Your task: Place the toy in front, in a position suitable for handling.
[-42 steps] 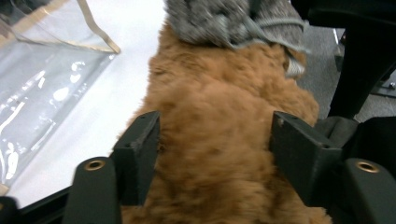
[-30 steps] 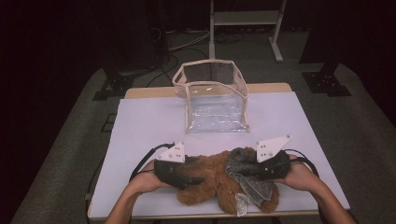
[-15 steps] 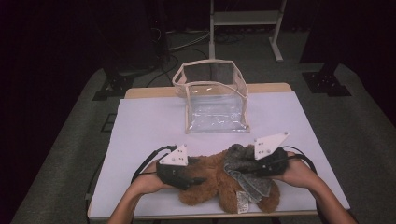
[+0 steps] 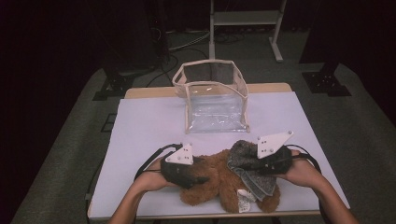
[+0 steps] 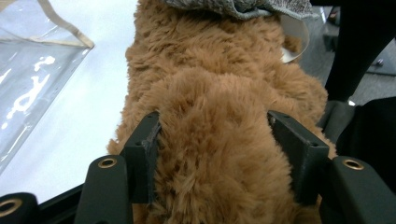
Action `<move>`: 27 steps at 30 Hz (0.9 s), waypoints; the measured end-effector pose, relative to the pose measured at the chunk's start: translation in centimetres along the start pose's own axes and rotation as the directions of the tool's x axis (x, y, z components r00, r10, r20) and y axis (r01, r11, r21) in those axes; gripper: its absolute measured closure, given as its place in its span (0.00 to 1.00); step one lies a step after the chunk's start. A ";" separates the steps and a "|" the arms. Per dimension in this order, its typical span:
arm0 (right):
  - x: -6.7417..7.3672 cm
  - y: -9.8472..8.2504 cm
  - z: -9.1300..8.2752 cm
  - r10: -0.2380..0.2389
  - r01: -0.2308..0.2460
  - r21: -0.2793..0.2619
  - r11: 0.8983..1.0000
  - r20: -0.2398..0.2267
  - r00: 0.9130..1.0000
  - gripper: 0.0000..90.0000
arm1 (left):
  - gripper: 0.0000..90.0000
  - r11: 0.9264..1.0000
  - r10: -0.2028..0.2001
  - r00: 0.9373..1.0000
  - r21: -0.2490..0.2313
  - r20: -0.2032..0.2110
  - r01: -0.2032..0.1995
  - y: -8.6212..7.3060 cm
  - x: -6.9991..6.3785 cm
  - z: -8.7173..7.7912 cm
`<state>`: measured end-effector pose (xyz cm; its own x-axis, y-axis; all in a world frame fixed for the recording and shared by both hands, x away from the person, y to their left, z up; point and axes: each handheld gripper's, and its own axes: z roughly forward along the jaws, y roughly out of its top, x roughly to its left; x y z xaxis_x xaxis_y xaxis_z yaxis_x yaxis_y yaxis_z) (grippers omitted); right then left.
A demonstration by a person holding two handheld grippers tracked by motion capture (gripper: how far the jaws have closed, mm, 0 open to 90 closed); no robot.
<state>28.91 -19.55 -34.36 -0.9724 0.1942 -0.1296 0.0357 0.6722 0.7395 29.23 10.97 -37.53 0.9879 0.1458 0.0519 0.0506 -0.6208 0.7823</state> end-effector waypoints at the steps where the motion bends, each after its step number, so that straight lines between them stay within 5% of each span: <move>1: -0.1 -0.3 -0.1 0.008 -0.008 -0.008 1.000 -0.006 1.000 0.83 | 0.45 1.000 0.000 1.000 0.001 0.000 0.000 -0.1 0.0 -0.1; 7: 0.4 -4.4 -2.0 0.112 -0.113 -0.084 0.990 -0.024 0.993 0.83 | 0.45 1.000 -0.007 1.000 -0.016 -0.002 0.007 -0.5 -0.2 -0.2; 14: 1.2 -8.1 -3.5 0.195 -0.195 -0.006 0.981 0.012 0.981 0.83 | 0.45 1.000 -0.009 1.000 -0.016 -0.006 0.009 -0.3 -0.2 -0.1; 27: -1.5 0.0 -1.7 0.045 -0.044 -0.061 0.997 0.010 0.999 0.83 | 0.45 1.000 0.030 1.000 0.001 0.005 -0.030 0.9 0.1 1.0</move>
<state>29.97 -21.05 -33.09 -0.9674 0.2314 -0.1032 0.0644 0.6185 0.7831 29.57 9.64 -37.48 0.9897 0.1234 0.0728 0.0206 -0.6255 0.7800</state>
